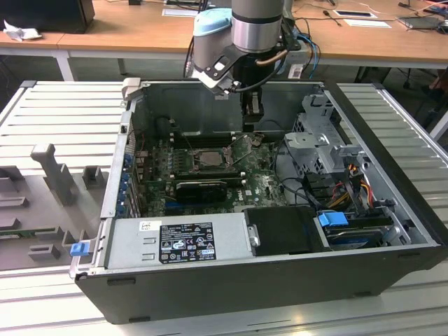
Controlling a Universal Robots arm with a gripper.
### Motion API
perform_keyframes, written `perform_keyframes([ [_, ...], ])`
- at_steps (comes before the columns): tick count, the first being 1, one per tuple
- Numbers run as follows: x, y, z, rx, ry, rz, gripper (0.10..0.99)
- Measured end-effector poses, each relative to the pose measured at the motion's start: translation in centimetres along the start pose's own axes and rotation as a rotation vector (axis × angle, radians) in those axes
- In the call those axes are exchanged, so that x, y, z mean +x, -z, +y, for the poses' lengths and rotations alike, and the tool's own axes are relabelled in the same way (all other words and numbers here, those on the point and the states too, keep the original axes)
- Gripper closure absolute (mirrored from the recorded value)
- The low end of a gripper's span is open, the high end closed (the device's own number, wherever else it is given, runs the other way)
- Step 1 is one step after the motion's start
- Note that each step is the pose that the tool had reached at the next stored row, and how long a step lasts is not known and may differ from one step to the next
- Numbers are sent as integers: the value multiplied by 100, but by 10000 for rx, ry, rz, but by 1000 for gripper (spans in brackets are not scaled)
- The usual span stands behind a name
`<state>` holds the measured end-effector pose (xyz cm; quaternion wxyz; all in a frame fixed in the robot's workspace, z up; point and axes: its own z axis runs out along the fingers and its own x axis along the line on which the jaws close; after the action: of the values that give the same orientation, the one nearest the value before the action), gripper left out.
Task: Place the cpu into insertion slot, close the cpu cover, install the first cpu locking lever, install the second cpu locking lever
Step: 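Close the cpu cover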
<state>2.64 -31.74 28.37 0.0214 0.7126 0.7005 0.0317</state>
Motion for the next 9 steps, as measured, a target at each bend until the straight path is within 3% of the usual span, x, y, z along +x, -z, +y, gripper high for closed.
perform_keyframes([
  [9,3,-10,139,0,0,0,980],
])
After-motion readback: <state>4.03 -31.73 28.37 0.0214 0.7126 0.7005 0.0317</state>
